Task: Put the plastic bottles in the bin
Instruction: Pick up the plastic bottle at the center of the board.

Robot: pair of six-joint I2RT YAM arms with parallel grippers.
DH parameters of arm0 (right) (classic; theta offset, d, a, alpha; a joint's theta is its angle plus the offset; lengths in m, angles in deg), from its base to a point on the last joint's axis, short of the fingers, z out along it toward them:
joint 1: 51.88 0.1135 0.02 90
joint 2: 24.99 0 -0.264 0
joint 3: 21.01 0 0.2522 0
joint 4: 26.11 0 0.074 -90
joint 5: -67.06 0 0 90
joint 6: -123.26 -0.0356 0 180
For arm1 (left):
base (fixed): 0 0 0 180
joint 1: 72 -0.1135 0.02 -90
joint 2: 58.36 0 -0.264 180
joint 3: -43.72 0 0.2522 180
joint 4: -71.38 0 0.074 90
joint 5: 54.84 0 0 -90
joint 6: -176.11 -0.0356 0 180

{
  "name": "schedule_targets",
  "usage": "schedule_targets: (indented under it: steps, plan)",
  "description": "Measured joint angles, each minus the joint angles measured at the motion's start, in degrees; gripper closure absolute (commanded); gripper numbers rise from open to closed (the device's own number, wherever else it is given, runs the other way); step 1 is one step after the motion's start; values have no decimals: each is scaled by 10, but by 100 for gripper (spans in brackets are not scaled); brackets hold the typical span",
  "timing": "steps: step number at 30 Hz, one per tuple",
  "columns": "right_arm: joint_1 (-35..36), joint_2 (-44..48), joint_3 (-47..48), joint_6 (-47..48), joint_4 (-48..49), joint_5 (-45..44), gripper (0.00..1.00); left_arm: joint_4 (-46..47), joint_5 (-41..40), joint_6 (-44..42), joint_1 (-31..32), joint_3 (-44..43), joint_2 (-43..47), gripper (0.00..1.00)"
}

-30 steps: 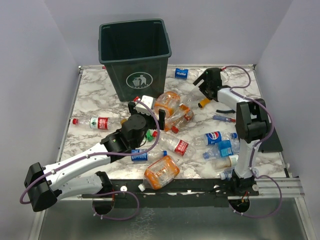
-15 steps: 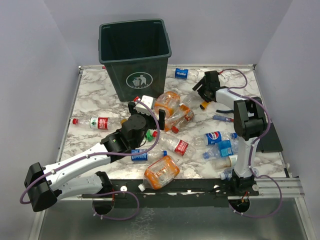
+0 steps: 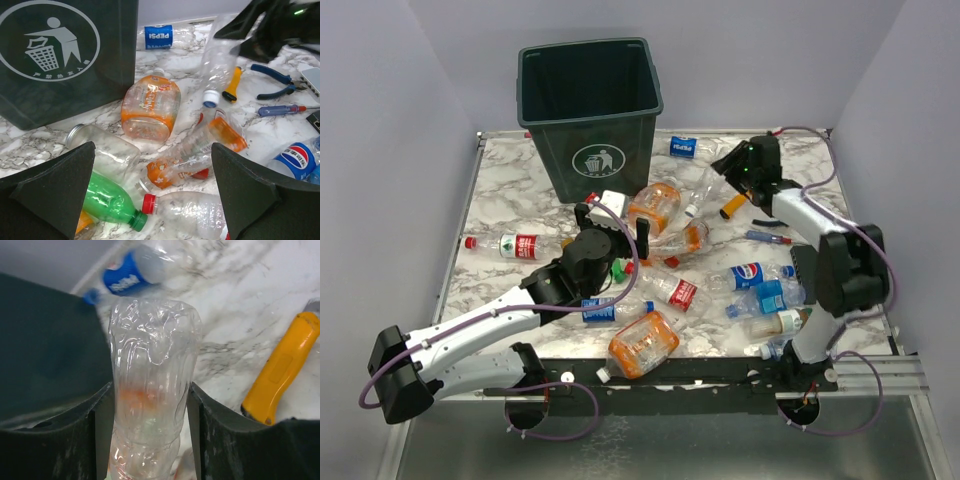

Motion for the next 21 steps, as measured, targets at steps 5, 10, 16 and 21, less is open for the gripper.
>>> schedule_targets:
  steps: [5, 10, 16, 21]
  plan:
    - [17, 227, -90, 63, 50, -1, 54, 0, -19, -2, 0, 0, 9, 1]
    - [47, 426, -208, 152, 109, 65, 54, 8, -24, -10, 0, 3, 18, 1]
    - [69, 559, -351, 195, 118, 193, 54, 42, 20, -17, 0, 30, 35, 1]
    - [70, 642, -423, 176, 129, 260, 56, 92, 110, -10, 0, 50, 46, 1]
